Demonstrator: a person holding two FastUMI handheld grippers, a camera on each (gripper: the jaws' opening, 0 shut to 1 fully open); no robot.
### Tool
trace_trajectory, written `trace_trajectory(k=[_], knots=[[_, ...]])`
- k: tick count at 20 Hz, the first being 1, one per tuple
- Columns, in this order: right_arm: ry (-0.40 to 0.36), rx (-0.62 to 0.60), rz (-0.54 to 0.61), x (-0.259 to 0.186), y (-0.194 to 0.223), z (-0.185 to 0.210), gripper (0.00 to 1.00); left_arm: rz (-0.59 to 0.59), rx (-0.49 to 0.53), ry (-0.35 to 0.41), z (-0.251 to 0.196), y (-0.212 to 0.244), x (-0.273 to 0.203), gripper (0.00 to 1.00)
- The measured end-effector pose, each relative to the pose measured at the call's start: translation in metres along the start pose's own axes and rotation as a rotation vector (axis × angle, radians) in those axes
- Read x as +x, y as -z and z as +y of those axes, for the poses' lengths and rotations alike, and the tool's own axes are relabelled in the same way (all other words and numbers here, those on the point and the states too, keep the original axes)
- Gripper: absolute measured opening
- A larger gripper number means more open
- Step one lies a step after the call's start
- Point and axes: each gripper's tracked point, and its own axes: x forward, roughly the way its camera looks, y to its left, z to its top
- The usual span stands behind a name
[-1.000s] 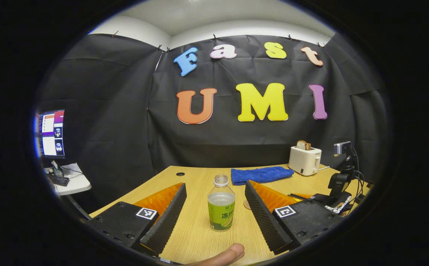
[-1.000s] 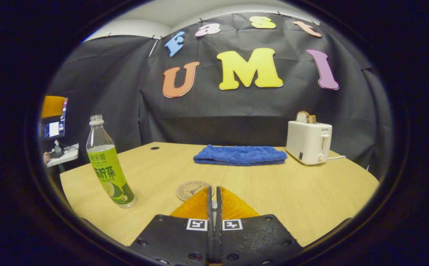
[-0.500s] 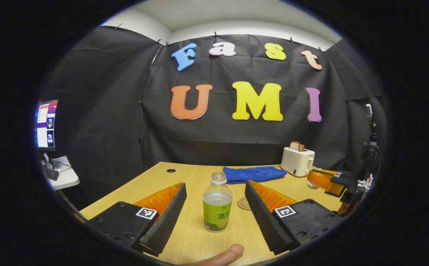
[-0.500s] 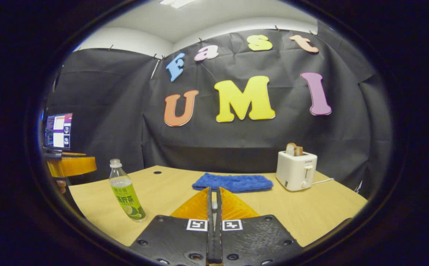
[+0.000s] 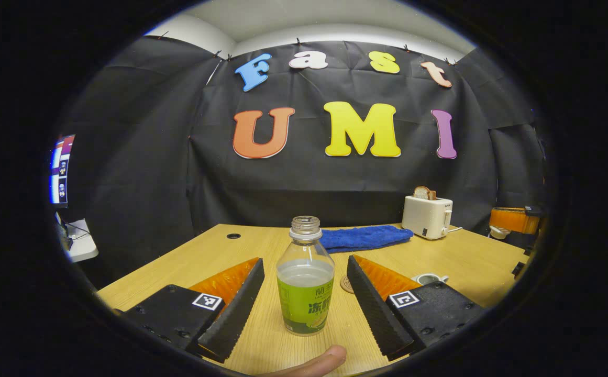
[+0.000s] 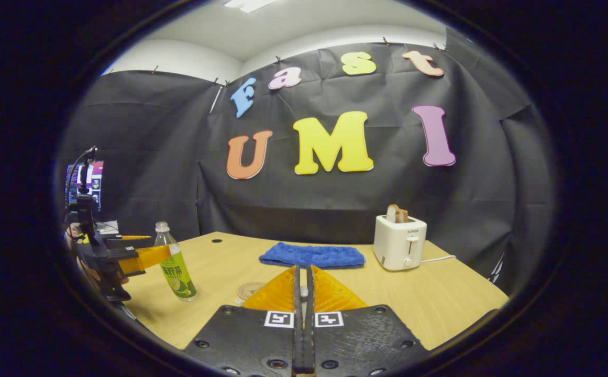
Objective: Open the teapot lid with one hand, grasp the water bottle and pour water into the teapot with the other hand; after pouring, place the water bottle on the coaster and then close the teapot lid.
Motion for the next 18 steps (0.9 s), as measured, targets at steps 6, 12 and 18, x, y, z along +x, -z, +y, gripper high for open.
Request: trace_trajectory(k=[6,12,18], knots=[[-0.016,-0.008,-0.01,-0.005,-0.004,0.003,0.0,-0.01,-0.004,-0.059,0.005,0.026,0.016,0.99],[-0.023,-0.005,0.011,-0.003,0.002,0.006,0.0,-0.022,0.023,-0.048,0.006,0.025,0.015,0.78],[-0.009,-0.031,0.015,-0.003,0.003,-0.001,0.0,-0.021,0.17,-0.175,0.02,0.001,0.001,0.77]])
